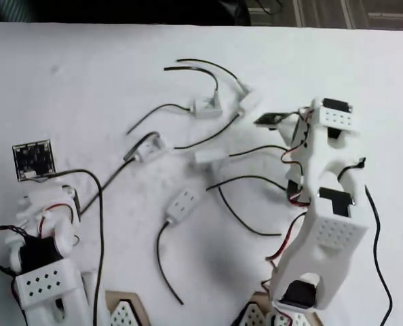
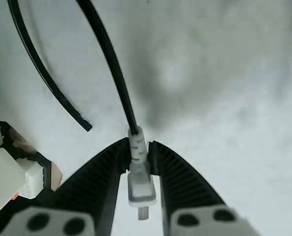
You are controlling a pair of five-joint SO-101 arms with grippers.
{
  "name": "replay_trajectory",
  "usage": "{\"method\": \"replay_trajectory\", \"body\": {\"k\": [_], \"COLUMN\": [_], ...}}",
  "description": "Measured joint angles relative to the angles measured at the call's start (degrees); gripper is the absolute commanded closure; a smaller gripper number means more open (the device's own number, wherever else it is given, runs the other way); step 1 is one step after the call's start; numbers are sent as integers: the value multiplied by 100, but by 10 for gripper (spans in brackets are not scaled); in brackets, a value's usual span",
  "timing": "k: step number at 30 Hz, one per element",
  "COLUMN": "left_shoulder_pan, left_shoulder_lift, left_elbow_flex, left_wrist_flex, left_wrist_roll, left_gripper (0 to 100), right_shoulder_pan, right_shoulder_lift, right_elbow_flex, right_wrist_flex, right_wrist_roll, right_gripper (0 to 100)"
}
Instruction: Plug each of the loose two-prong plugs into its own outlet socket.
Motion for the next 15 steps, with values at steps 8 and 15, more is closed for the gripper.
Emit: {"method": "replay_trajectory", "body": {"k": [8,15], "left_shoulder_pan": [0,0], "left_shoulder_lift": [0,0], "left_elbow_flex": [0,0], "left_wrist_flex": [0,0], "left_wrist_roll": [0,0], "left_gripper": [924,924], "right_shoulder_pan": [-475,-633], "right_shoulder_lift": [88,88], "right_elbow_flex": [0,0], "right_wrist_flex": [26,26], "right_wrist_roll": [0,0], "right_gripper": [865,865]}}
